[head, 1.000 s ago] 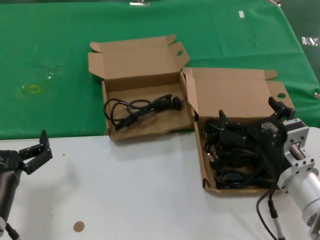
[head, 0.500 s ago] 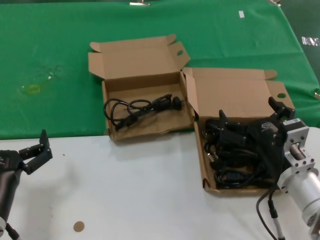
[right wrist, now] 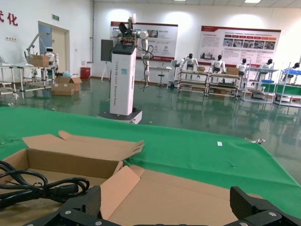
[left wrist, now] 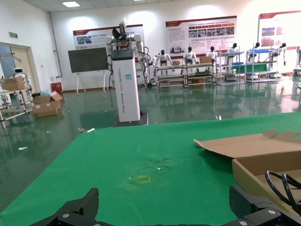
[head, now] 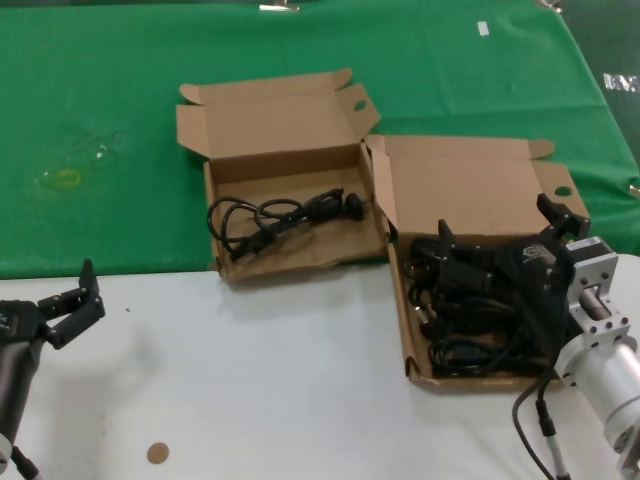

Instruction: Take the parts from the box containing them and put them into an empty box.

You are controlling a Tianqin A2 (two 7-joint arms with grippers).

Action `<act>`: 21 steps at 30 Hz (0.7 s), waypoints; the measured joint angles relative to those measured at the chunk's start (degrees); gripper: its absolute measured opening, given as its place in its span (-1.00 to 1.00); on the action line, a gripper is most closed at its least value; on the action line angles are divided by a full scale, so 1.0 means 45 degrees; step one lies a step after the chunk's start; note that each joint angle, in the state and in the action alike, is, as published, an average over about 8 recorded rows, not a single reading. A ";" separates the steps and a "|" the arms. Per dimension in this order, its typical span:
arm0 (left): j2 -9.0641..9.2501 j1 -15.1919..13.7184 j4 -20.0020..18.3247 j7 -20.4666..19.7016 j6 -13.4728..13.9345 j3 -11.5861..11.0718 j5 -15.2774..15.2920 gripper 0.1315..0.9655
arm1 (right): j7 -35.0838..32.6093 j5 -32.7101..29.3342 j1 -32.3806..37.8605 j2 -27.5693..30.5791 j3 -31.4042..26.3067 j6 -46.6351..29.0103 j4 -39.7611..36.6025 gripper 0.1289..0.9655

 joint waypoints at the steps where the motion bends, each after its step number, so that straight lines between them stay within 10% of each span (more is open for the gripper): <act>1: 0.0000 0.0000 0.0000 0.0000 0.0000 0.0000 0.0000 1.00 | 0.0000 0.0000 0.0000 0.0000 0.0000 0.0000 0.0000 1.00; 21: 0.0000 0.0000 0.0000 0.0000 0.0000 0.0000 0.0000 1.00 | 0.0000 0.0000 0.0000 0.0000 0.0000 0.0000 0.0000 1.00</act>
